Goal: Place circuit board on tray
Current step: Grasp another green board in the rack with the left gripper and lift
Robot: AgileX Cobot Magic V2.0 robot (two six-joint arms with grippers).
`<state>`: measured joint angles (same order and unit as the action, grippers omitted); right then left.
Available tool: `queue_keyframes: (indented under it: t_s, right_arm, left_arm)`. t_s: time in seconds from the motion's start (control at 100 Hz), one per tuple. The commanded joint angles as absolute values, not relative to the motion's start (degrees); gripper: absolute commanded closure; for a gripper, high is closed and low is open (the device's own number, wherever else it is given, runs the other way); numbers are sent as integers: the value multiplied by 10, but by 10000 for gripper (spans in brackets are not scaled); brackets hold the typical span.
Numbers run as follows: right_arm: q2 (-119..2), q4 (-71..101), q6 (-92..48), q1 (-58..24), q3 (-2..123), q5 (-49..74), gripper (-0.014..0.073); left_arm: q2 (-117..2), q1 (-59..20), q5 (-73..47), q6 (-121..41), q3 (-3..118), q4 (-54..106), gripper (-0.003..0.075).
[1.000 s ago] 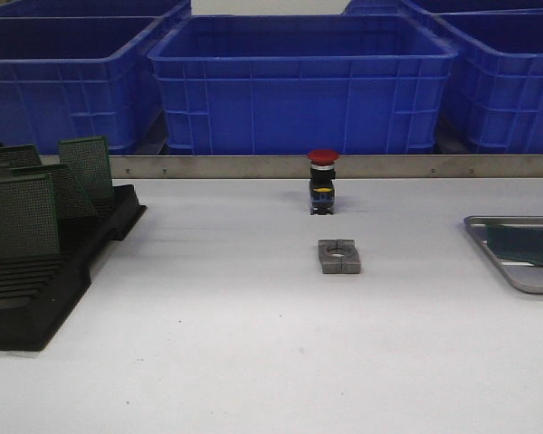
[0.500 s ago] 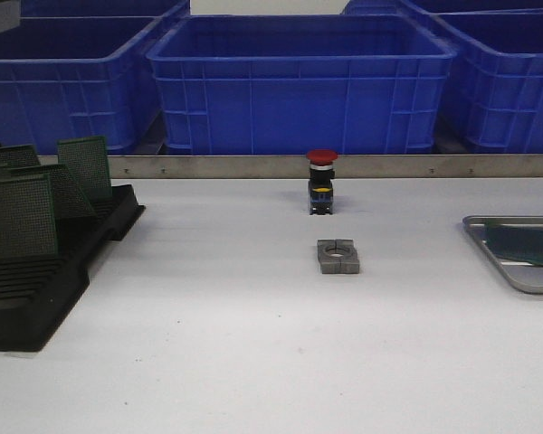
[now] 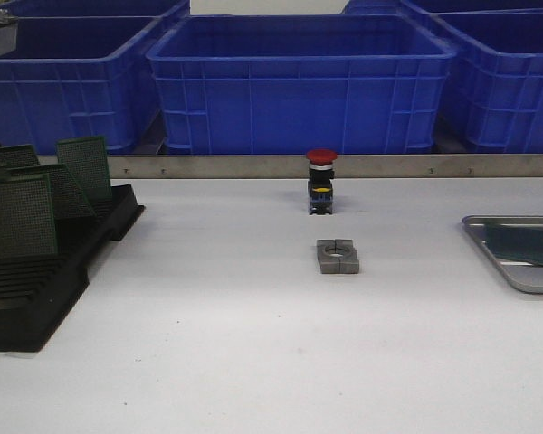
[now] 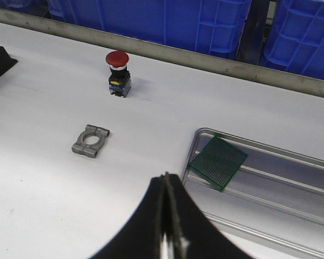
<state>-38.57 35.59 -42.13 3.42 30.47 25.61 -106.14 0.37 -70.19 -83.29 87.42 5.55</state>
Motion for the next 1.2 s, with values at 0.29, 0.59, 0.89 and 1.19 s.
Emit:
queue_keyframes:
  t_s: [0.29,0.59,0.89,1.19]
  right_arm:
    - [-383,370,-427,32,318,232,706]
    - [-383,370,-427,32,318,232,706]
    - [-383,370,-427,32,318,237,706]
    - [-383,370,-427,32,318,237,706]
  left_arm:
    - [-1043,16,-681,-832,888,77,349]
    - [-1071,16,-695,-832,888,105,352]
    - [-1083,16,-699,-832,888,102,460]
    - [-1083,16,-706,-832,888,97,741]
